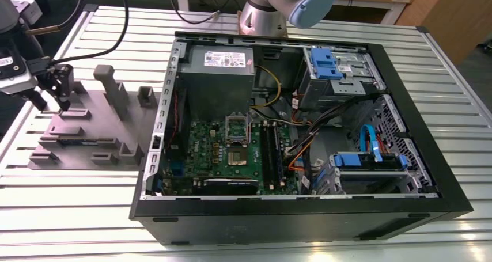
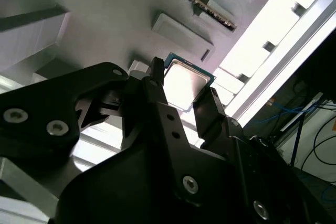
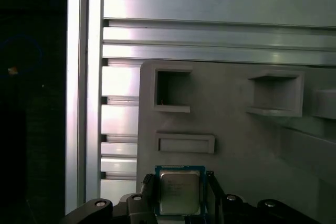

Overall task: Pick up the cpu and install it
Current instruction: 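Pick up the cpu and move it towards the insertion slot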

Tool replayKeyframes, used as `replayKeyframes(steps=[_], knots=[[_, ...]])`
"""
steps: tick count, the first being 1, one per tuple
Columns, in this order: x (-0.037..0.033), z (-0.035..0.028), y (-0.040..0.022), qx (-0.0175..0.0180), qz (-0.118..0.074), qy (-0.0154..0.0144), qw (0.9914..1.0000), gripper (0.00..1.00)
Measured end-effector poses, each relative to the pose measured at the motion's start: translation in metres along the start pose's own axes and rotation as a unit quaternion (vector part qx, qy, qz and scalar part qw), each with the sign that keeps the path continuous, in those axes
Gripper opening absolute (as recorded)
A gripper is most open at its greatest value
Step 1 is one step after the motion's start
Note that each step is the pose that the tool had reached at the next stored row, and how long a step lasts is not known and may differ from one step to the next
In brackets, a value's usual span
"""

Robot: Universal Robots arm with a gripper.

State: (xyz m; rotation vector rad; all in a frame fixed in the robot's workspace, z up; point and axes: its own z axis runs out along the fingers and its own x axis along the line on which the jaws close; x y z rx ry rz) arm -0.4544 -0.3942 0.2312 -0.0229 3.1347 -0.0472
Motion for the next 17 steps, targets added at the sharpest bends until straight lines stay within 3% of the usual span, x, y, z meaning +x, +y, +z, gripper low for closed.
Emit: replayKeyframes(steps=[17], knots=[[0.0000, -0.0025, -0.0001, -0.0013, 0.000, -0.0001, 1.00000, 0.47]])
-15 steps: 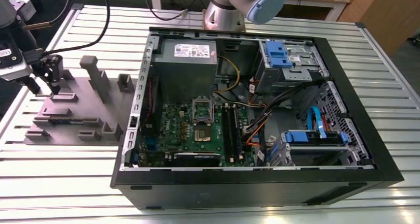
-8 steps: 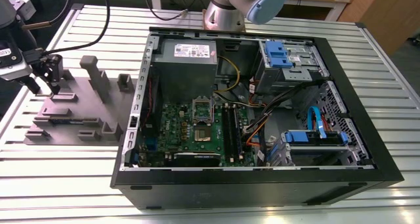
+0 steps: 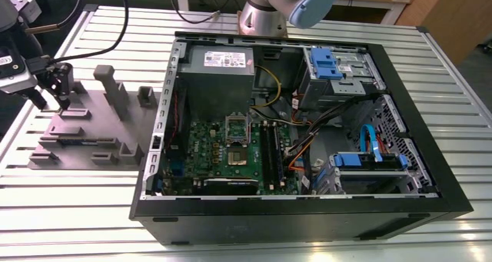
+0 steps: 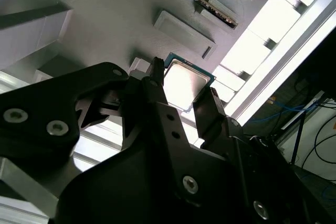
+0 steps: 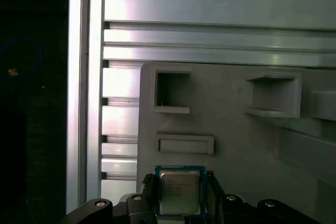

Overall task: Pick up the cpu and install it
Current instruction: 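Pick up the cpu and move it towards the insertion slot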

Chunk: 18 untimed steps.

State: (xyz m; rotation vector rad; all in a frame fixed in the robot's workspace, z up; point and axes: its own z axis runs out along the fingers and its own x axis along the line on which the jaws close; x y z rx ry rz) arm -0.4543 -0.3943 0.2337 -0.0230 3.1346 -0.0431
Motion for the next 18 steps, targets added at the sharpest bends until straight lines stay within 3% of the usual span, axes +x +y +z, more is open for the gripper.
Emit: replayKeyframes(steps=[18], knots=[[0.0000, -0.0064, -0.0002, 0.0000, 0.000, 0.0000, 1.00000, 0.47]])
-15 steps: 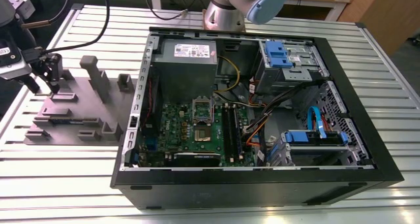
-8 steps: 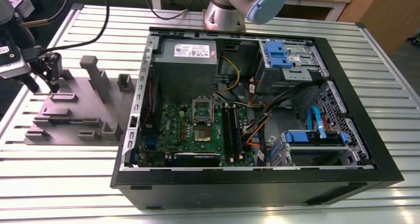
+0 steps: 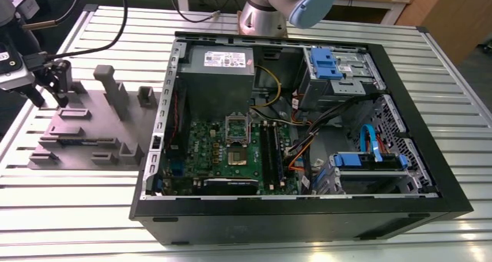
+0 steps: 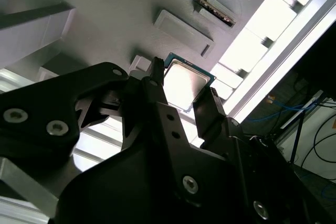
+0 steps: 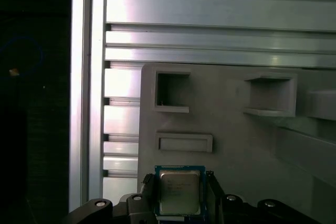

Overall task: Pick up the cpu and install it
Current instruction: 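Pick up the cpu and move it towards the insertion slot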

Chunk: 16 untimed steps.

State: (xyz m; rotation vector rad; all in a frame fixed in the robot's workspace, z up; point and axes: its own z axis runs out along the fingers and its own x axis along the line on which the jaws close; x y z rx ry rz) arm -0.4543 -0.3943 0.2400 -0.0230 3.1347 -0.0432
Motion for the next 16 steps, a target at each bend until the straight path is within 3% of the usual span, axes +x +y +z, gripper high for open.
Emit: replayKeyframes(steps=[16], knots=[[0.0000, -0.0085, -0.0002, 0.0000, 0.000, 0.0000, 1.00000, 0.47]])
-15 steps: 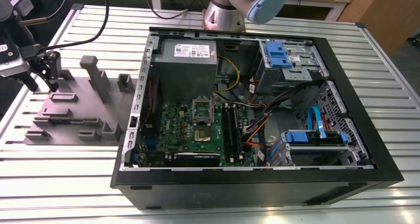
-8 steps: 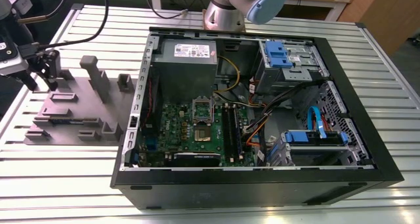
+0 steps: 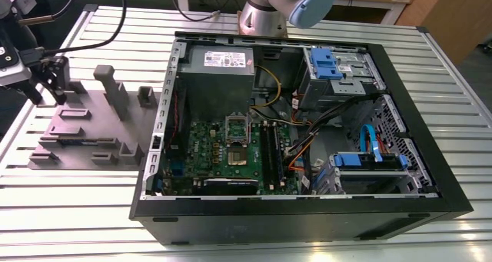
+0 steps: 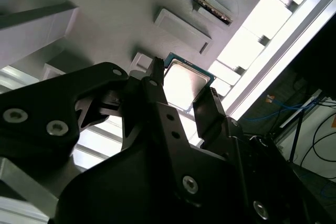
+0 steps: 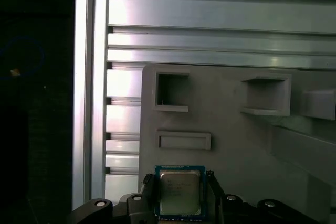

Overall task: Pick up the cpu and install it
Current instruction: 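Pick up the cpu and move it towards the insertion slot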

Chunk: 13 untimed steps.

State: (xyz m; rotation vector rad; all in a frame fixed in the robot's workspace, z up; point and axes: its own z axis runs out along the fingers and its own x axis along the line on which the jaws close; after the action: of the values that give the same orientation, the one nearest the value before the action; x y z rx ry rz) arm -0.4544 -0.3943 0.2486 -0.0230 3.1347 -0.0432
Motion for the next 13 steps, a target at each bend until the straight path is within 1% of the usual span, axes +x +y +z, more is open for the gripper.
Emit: replayKeyframes(steps=[13], knots=[[-0.0001, -0.0074, -0.0002, 0.0000, 0.000, -0.0001, 1.00000, 0.47]])
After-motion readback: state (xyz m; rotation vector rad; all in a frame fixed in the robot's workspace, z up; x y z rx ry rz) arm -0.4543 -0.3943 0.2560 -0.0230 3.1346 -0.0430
